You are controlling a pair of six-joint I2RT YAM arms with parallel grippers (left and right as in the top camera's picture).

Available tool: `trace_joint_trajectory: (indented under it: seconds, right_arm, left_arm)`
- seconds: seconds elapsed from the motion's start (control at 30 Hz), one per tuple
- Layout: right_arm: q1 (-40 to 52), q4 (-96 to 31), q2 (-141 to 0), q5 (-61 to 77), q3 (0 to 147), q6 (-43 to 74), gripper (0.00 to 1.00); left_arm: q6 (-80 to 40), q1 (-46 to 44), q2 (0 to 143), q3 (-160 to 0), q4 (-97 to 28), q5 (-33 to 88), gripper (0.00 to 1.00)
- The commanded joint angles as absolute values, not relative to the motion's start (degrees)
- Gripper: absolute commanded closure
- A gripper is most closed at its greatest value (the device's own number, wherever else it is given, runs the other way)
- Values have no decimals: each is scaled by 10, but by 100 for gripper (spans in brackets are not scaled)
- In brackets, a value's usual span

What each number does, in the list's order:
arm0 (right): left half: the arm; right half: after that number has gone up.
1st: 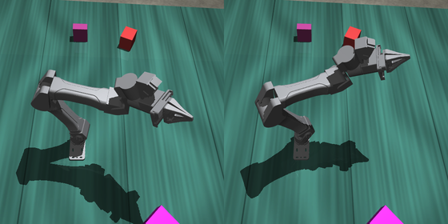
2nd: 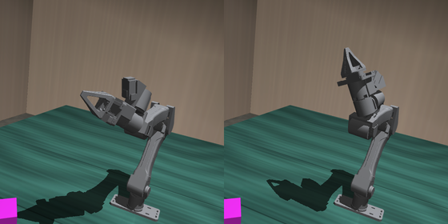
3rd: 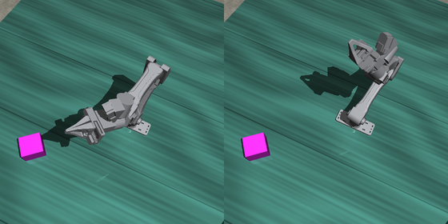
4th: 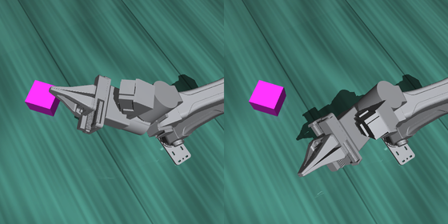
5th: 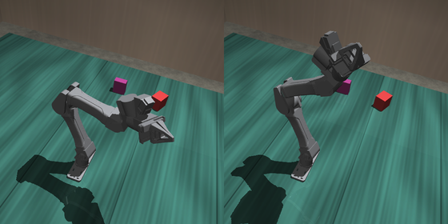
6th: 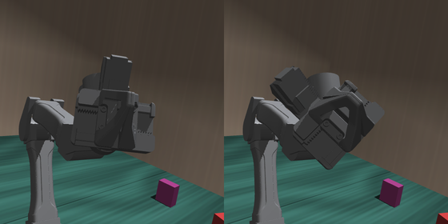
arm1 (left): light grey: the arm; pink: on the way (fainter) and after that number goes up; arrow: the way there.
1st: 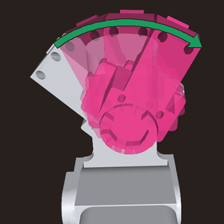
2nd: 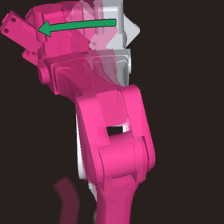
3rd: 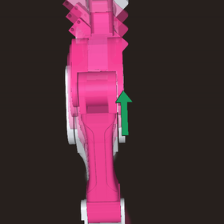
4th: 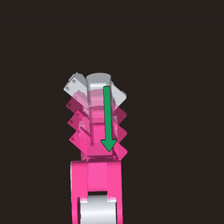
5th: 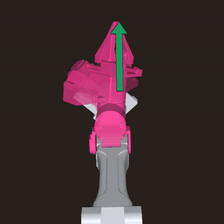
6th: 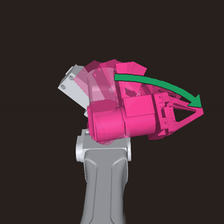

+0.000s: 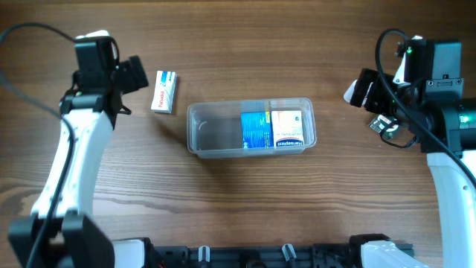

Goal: Pack container
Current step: 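Release the Vicks box and raise the left gripper out, then move the left gripper over the white Panadol box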

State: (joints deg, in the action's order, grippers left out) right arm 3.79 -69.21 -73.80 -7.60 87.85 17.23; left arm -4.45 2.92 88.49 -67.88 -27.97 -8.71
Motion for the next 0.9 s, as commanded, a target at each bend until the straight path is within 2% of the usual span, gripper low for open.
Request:
trace_joint_trajectory:
  seconds: [0.0, 0.23, 0.5, 0.57, 0.87]
  right_arm:
    - [37, -691, -741, -81, 881, 166, 0]
    - [37, -691, -741, -81, 881, 166, 0]
    - [37, -691, -741, -81, 881, 166, 0]
    - [37, -691, -741, -81, 881, 166, 0]
    - [37, -691, -741, -81, 881, 166, 0]
  left_arm:
    - [15, 31, 955, -682, -269, -6, 0]
    - [53, 23, 1049, -682, -223, 71, 0]
    - [73, -27, 1061, -682, -174, 55, 0]
    - [73, -28, 1062, -682, -169, 23, 0]
    - [73, -27, 1096, -681, -171, 20, 0]
